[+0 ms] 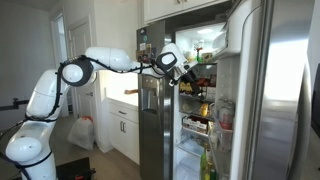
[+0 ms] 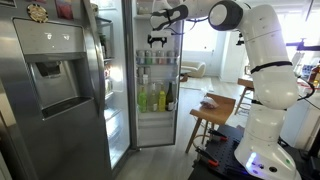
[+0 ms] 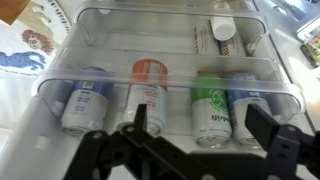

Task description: Remove the pink can from the fridge and place it on the stool

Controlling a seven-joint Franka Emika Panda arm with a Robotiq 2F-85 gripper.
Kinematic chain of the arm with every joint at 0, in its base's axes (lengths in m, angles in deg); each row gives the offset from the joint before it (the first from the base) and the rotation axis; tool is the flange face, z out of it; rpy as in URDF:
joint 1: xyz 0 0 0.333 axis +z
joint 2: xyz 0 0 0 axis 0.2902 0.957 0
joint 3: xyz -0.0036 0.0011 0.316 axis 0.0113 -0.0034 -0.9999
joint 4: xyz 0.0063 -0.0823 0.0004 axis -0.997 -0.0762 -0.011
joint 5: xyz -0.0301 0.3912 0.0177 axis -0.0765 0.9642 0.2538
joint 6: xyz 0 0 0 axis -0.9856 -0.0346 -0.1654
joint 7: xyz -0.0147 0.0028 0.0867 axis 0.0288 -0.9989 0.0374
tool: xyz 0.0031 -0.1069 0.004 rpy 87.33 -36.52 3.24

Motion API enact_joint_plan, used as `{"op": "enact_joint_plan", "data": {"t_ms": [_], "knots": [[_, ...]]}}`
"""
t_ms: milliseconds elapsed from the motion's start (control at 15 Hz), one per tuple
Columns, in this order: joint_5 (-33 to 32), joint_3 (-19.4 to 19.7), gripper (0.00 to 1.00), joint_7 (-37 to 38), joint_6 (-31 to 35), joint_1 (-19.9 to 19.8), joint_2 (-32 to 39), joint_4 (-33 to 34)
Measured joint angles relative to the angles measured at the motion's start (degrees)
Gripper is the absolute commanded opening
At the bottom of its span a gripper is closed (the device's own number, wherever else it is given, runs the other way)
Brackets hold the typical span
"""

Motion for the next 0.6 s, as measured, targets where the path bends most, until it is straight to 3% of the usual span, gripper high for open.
{"op": "enact_joint_plan", "data": {"t_ms": [600], "knots": [[-0.65,4.38,1.00,0.00,0.06,-0.76,-0.75,-0.52]]}}
